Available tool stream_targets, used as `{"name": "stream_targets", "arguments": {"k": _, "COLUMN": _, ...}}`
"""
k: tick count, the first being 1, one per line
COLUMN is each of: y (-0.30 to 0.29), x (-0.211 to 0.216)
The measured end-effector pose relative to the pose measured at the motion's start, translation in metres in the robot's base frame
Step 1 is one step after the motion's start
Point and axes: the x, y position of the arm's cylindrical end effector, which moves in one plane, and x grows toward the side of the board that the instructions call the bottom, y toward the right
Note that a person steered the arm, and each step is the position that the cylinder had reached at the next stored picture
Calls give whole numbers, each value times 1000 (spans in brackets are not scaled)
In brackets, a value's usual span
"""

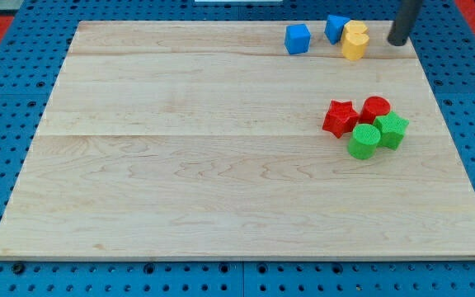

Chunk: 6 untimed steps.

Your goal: Separate the yellow blocks

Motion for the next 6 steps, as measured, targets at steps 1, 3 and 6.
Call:
{"name": "stream_targets", "arguments": {"k": 1, "y": -59, "x": 0}}
{"name": "stream_targets", "arguments": {"k": 3, "y": -120, "x": 10}}
{"name": "stream_targets", "arguments": {"k": 6, "y": -168, "x": 17}}
